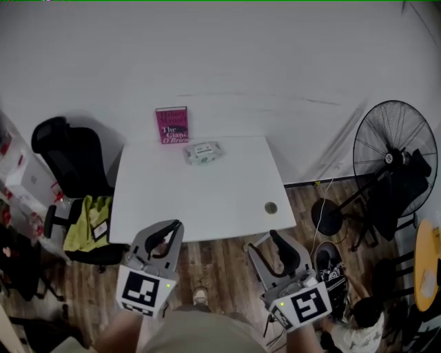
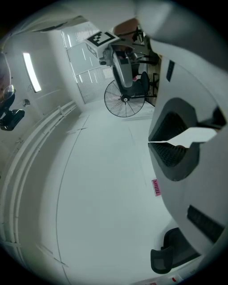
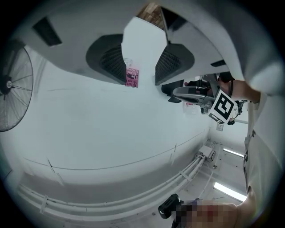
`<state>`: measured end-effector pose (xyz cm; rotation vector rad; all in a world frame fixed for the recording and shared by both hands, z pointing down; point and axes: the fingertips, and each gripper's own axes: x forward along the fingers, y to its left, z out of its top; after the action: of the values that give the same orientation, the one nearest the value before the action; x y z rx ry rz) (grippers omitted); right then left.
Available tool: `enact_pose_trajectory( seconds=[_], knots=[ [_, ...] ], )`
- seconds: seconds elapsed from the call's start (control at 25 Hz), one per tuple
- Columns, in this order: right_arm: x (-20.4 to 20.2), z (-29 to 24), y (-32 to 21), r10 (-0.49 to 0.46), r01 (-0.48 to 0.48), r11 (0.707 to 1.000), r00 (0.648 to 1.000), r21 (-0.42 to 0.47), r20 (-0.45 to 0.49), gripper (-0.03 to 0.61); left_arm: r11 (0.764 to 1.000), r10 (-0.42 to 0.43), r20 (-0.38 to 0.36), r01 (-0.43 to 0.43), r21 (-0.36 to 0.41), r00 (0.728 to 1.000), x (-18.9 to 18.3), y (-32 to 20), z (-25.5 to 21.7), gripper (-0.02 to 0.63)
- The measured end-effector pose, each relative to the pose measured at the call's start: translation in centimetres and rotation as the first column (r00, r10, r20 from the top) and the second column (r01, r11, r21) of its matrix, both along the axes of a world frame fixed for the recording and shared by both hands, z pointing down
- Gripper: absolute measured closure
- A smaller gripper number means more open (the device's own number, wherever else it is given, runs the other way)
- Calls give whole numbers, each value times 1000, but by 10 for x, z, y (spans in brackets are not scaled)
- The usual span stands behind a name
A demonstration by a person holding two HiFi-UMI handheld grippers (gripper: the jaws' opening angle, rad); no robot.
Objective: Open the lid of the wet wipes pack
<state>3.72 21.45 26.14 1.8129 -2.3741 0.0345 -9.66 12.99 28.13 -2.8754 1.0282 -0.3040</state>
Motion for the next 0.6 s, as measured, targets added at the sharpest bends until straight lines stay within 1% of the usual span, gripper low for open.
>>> enact_pose_trajectory(
  seconds=[0.16,0.36,0.48,0.6],
  knots=[
    [1,2,-42,0,0,1000,1000,0,4,370,1000,5,23,-5,-5,1000,5,-39,5,585],
    [10,10,-75,-4,4,1000,1000,-23,16,370,999,34,31,-34,0,999,19,-65,4,585],
    [17,17,-92,-5,5,999,1000,-39,6,370,1000,28,42,-28,-9,999,26,-82,12,585],
    [27,23,-109,-14,13,999,1000,-45,-9,370,1000,10,50,-11,16,999,35,-97,15,585]
  ],
)
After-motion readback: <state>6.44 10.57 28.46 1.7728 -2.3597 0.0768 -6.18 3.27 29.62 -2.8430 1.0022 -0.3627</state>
